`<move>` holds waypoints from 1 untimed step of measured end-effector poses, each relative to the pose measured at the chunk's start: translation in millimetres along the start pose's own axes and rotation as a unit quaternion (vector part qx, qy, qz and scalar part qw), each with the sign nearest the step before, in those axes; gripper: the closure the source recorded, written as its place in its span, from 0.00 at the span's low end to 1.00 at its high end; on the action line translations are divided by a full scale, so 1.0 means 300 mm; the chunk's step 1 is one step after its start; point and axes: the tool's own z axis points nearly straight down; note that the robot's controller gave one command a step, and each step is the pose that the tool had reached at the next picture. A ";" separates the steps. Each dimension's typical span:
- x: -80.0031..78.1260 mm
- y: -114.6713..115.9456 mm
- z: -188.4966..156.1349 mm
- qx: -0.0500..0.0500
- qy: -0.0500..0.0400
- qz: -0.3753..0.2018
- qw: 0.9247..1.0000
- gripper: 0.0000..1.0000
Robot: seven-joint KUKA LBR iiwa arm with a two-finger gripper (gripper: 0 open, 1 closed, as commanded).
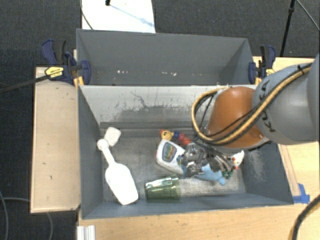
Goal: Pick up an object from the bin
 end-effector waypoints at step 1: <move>-0.003 0.000 -0.025 0.000 0.000 -0.001 1.000 1.00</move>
Offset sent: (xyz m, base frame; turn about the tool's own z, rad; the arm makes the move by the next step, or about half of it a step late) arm 0.0001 -0.0001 0.0828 0.0000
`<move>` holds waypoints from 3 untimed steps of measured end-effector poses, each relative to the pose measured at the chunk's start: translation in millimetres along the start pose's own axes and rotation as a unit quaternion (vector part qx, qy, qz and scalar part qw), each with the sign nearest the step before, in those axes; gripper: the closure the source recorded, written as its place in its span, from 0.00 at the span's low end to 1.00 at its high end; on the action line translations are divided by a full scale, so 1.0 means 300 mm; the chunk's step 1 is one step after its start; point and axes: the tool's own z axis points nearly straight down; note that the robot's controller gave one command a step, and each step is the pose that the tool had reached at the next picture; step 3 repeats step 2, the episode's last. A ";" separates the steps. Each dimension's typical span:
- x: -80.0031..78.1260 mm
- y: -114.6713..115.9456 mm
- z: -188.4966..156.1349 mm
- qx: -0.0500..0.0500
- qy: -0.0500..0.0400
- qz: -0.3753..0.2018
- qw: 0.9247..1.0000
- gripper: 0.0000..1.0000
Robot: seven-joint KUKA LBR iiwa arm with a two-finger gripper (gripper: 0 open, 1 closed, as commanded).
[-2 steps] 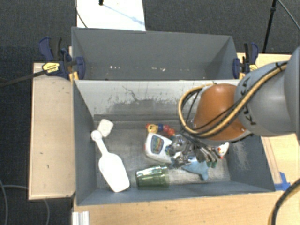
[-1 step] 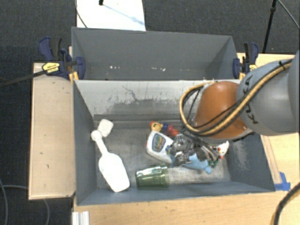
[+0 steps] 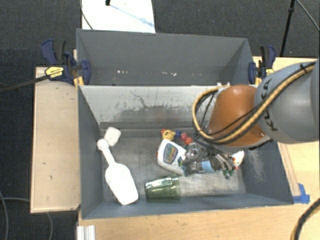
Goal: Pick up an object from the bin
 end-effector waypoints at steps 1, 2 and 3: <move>0.009 0.000 -0.024 0.000 0.006 0.000 1.000 1.00; 0.009 0.000 -0.094 0.000 0.008 0.000 1.000 1.00; 0.009 0.000 -0.094 0.000 0.008 0.000 1.000 1.00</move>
Offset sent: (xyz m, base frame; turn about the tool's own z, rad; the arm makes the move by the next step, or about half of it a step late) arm 0.0000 0.0000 0.0549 0.0000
